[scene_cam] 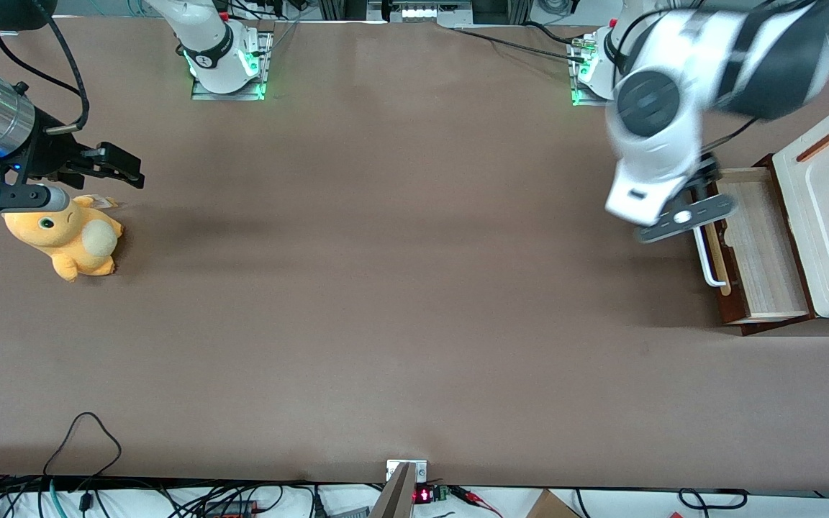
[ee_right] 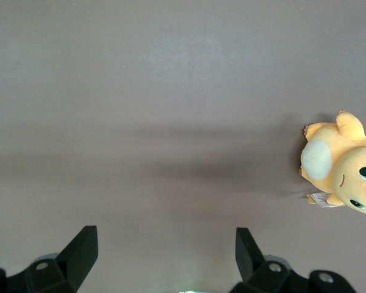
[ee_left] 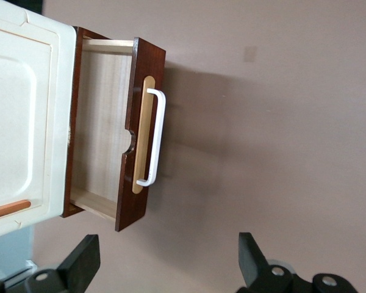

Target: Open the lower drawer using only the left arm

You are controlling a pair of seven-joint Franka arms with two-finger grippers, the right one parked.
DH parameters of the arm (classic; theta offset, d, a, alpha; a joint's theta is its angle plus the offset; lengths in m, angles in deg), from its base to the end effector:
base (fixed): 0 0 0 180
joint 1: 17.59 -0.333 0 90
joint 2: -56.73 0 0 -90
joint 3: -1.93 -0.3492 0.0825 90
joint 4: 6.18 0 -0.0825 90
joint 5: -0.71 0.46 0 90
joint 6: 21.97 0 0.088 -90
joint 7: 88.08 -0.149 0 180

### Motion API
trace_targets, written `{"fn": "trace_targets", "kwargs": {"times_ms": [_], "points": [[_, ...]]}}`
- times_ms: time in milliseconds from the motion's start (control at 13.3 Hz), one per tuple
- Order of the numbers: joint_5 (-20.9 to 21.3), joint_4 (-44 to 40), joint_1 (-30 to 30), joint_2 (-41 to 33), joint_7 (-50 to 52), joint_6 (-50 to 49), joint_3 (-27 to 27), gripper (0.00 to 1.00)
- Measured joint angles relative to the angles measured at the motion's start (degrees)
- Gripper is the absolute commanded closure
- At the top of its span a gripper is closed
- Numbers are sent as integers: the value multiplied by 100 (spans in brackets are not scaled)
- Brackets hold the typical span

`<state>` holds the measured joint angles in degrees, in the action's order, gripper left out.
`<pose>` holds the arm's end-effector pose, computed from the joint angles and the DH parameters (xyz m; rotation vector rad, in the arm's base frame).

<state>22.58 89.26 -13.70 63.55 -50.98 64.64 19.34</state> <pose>0.6163 -0.1710 0.4978 -2.6892 -0.3297 0.0847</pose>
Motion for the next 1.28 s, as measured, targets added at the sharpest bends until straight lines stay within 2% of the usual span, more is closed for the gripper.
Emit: {"fn": "trace_targets", "kwargs": {"times_ms": [377,603,1281], "points": [[-1700,-337,-132,-466,-1763,11,-1080,0],[-2349,-351,-248,-565,-2772,62,-1689,0],[-2413,-351,-208,-563,-2904,130,-1729,0]]}}
